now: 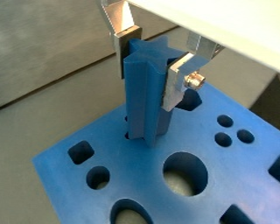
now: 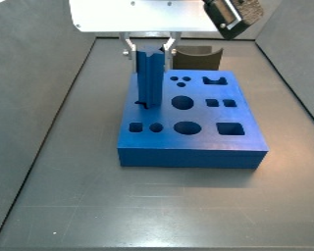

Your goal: Insert the star object.

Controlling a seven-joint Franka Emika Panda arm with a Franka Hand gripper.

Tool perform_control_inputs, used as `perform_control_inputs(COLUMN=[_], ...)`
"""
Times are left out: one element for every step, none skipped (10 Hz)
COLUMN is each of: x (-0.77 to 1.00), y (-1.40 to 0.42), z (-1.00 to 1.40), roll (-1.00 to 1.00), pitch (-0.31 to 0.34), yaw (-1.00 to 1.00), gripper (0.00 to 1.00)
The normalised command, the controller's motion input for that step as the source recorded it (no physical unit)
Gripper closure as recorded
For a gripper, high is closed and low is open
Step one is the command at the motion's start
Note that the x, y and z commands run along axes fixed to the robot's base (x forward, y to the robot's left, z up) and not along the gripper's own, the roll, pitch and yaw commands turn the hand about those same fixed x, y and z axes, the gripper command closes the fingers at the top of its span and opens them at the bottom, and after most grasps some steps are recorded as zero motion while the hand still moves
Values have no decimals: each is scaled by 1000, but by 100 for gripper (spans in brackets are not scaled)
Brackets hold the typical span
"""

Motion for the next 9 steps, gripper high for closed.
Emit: perform_control_inputs(x=[-111, -140, -194, -160, -86, 0, 14, 174, 211], y=[-94, -17, 0, 0, 0, 0, 0, -23, 0], z=[-154, -183, -231, -229, -234, -274, -323, -386, -406], roll=[69, 40, 93, 110, 77, 51, 46, 6, 20], pitch=[-40, -34, -30, -44, -33, 0, 0, 0, 1], yaw=[463, 320, 351, 409, 354, 263, 211, 114, 71], gripper=[100, 100, 100, 100, 100, 100, 100, 100, 100])
